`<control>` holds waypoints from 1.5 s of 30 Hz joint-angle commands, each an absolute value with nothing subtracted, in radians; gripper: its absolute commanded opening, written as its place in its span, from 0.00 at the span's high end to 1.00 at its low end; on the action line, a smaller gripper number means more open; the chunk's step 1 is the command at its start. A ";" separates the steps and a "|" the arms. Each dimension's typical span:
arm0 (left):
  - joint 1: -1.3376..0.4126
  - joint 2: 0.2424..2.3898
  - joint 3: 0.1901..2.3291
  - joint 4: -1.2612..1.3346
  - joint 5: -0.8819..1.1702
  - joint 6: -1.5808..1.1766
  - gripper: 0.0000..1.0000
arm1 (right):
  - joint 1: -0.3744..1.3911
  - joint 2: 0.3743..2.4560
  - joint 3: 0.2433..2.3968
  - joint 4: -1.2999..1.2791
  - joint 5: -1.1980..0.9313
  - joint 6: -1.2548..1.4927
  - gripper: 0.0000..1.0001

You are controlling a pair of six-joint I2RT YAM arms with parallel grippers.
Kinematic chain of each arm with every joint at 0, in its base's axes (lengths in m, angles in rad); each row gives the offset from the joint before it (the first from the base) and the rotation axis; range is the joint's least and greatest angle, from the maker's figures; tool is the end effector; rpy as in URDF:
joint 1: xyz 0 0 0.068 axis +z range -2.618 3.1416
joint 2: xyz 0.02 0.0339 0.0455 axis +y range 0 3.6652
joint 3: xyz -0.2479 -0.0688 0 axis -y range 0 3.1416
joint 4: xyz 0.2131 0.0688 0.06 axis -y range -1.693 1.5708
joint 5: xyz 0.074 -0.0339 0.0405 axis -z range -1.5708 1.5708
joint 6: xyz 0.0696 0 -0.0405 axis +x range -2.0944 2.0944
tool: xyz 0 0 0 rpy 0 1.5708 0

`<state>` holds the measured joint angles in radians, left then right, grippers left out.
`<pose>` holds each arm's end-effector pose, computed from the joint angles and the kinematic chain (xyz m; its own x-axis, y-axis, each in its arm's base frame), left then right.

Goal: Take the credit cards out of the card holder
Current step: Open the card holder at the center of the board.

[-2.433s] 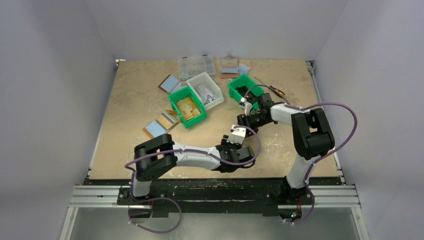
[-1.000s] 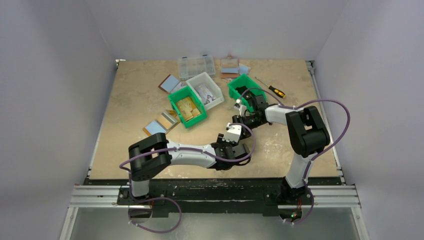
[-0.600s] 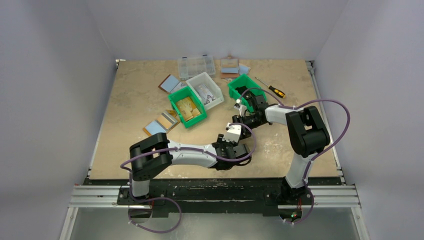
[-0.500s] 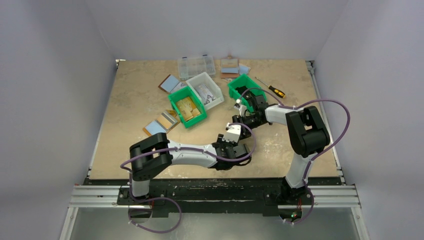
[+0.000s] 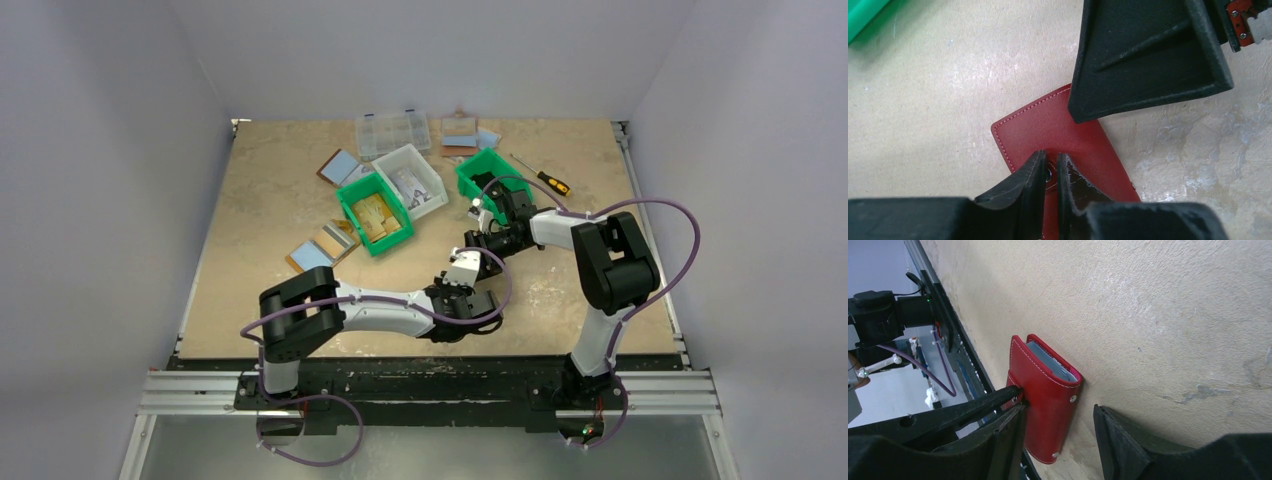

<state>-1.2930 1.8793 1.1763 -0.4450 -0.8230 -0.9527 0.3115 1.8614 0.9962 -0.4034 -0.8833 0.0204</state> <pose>0.1441 -0.3191 0.1471 -0.6107 0.1204 -0.7827 0.1273 0.9904 0.0531 0.2787 0.1462 0.1149 -0.9170 -0.2817 -0.2825 -0.3948 0.5394 0.7437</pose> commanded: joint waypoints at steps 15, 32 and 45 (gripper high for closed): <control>-1.299 1.660 1.014 -0.312 -0.835 -0.876 1.00 | 0.321 1.848 0.990 -0.412 -0.902 -0.098 0.31; -1.298 1.519 0.863 -0.017 -0.818 -0.824 1.00 | 0.341 1.903 0.978 -0.376 -1.043 -0.010 0.17; -1.290 1.518 0.850 0.085 -0.821 -0.838 1.00 | 0.341 1.898 0.956 -0.306 -1.166 0.117 0.63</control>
